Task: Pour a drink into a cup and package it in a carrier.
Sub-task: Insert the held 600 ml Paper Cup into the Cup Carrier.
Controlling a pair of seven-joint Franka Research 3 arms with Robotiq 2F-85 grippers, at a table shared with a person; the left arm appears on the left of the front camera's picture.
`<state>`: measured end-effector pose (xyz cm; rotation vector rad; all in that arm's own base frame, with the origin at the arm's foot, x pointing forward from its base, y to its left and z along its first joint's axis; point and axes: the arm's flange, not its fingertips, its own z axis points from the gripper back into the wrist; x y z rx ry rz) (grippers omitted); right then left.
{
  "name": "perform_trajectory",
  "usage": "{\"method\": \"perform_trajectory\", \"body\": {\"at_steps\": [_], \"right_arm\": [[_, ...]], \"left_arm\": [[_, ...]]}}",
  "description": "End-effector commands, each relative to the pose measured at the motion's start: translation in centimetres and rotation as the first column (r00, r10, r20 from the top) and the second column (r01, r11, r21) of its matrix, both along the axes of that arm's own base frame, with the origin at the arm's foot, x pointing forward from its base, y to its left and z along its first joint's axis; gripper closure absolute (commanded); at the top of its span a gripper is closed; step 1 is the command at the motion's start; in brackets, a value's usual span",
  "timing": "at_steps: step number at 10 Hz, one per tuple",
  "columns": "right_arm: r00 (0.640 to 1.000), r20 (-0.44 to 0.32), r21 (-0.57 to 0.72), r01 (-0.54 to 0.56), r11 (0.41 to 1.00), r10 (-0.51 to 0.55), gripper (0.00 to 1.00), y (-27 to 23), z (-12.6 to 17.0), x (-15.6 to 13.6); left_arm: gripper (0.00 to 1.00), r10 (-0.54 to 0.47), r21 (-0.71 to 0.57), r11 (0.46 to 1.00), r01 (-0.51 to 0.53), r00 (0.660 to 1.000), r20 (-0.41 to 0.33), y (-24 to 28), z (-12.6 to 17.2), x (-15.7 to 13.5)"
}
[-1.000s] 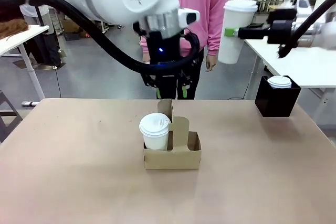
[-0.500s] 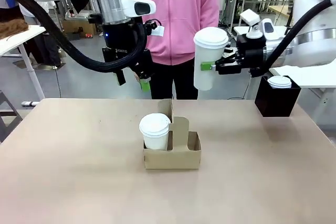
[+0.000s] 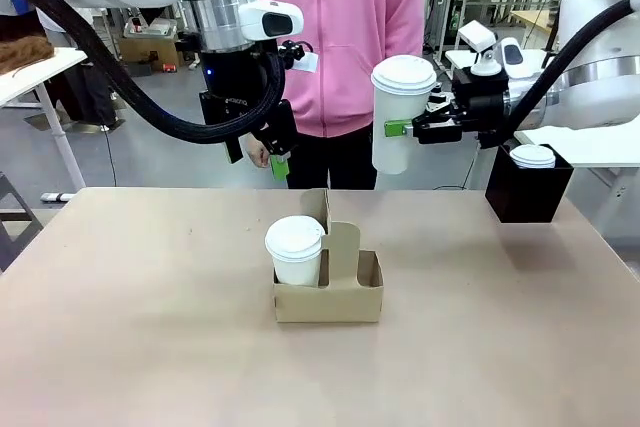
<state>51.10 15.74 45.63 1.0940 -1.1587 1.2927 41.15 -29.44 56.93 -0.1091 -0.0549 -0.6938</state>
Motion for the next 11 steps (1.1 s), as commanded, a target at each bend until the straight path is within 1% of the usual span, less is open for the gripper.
{"method": "perform_trajectory", "body": {"at_steps": [1,2,3,4,5,6,8,9,11], "right_arm": [[0.997,-0.015,0.053,-0.080,0.995,0.081,0.19,0.4,-0.5,0.0],[0.991,-0.024,0.091,-0.131,0.987,0.134,0.19,1.1,-1.2,-0.2],[0.987,-0.027,0.110,-0.154,0.982,0.158,0.19,1.9,-2.1,-0.4],[0.977,-0.031,0.136,-0.205,0.969,0.211,0.19,3.1,-3.0,-0.5],[0.967,-0.029,0.148,-0.246,0.958,0.253,0.19,4.0,-3.9,-0.8],[0.958,-0.029,0.154,-0.278,0.948,0.286,0.19,4.7,-4.6,-1.3],[0.939,-0.054,0.151,-0.328,0.932,0.339,0.19,6.0,-5.9,-2.4],[0.933,-0.058,0.139,-0.344,0.929,0.355,0.19,6.2,-6.3,-2.9],[0.912,-0.076,0.122,-0.393,0.911,0.404,0.19,6.1,-6.7,-3.9]], "left_arm": [[0.00,-0.065,-0.058,0.996,0.066,0.998,0.024,2.1,-0.6,0.7],[0.00,-0.123,-0.099,0.987,0.123,0.992,0.012,4.2,-1.0,0.9],[0.00,-0.155,-0.134,0.979,0.155,0.988,0.012,6.2,-1.6,1.2],[0.00,-0.193,-0.163,0.967,0.193,0.981,0.020,8.2,-2.1,1.4],[0.00,-0.234,-0.213,0.947,0.242,0.970,0.060,10.3,-2.6,1.7],[0.00,-0.255,-0.270,0.923,0.274,0.961,0.106,12.4,-3.0,1.8],[0.00,-0.332,-0.319,0.870,0.376,0.925,0.184,16.1,-4.5,1.9],[0.00,-0.368,-0.337,0.845,0.416,0.908,0.200,17.4,-5.2,1.8],[0.00,-0.397,-0.378,0.811,0.446,0.895,0.204,19.7,-6.4,1.7]]}}
